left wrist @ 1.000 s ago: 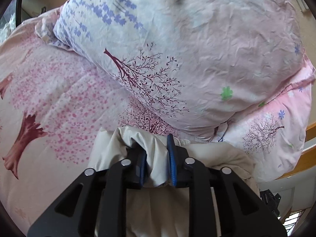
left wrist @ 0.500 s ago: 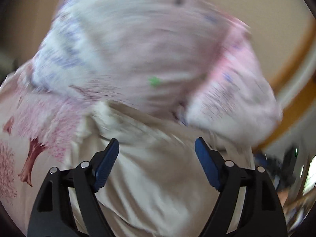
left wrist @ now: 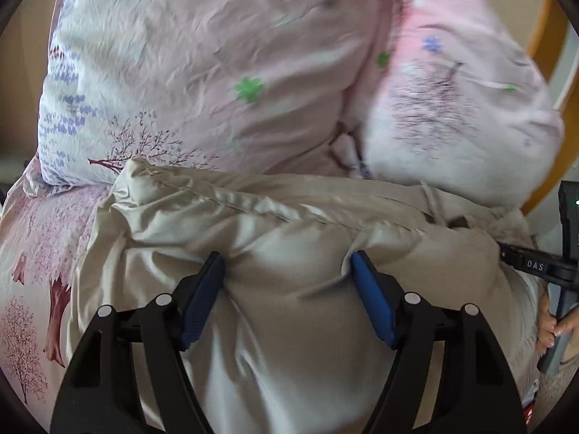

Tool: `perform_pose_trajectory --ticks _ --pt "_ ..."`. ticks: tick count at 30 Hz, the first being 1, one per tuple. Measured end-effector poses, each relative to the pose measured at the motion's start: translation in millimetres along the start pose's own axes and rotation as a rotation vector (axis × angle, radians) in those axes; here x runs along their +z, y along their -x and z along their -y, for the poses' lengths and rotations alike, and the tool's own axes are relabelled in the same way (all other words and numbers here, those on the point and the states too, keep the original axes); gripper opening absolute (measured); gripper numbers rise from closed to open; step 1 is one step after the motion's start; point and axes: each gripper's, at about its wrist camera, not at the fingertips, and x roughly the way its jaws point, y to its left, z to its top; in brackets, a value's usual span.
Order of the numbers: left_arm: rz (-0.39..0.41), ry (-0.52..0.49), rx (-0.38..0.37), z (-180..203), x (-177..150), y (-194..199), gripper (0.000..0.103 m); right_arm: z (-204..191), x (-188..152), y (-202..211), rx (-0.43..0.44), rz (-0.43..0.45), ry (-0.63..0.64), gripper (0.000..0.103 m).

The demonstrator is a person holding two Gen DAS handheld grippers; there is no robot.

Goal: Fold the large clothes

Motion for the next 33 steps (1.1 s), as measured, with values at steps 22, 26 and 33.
perform_pose_trajectory --ticks 22,26,33 --pt "-0.031 0.217 0.043 -82 -1 11 0.072 146 -5 25 0.016 -0.001 -0.372 0.024" --pt "-0.060 0.240 0.054 -87 1 -7 0.072 151 -10 16 0.005 -0.014 -0.380 0.022" --pt "-0.045 0.187 0.098 -77 1 -10 0.074 133 -7 5 0.002 -0.023 -0.373 0.022"
